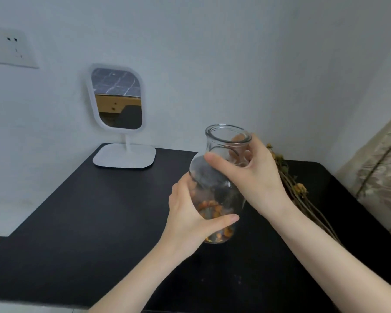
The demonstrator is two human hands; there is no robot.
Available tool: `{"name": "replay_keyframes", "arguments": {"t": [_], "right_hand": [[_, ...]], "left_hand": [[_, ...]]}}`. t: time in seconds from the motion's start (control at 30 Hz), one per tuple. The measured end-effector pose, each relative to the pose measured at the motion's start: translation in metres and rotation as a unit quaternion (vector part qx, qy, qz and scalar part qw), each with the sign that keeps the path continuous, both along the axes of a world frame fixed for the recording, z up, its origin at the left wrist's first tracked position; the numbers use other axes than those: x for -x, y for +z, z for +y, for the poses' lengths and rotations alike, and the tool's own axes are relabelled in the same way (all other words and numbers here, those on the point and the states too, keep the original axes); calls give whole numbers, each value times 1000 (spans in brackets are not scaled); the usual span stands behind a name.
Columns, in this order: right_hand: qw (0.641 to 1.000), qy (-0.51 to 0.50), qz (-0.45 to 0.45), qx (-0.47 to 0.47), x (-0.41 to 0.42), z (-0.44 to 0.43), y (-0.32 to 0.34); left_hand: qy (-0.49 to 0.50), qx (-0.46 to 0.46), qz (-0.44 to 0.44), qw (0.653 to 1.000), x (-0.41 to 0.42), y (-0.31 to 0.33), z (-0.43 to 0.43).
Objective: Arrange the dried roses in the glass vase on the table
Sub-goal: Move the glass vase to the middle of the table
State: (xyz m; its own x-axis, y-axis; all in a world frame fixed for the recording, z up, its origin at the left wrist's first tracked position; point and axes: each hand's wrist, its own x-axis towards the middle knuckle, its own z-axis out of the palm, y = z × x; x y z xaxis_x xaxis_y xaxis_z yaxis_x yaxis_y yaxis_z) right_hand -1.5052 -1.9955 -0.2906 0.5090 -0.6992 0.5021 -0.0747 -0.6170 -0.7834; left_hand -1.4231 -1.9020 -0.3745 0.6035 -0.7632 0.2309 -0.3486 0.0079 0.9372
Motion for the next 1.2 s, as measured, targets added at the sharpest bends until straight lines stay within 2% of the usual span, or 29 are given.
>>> {"name": "replay_keyframes", "arguments": {"t": [0.33, 0.7, 1.2], "right_hand": [[1000, -13, 8, -21, 17, 8, -17], [999, -15, 28, -3, 15, 13, -25], [1000, -18, 10, -20, 9, 11, -37]], "left_hand": [[-20, -10, 6, 1000, 10, -16, 6], [-26, -10, -4, 1000, 2, -30, 7], [-40, 0, -1, 999, -3, -33, 0]]}}
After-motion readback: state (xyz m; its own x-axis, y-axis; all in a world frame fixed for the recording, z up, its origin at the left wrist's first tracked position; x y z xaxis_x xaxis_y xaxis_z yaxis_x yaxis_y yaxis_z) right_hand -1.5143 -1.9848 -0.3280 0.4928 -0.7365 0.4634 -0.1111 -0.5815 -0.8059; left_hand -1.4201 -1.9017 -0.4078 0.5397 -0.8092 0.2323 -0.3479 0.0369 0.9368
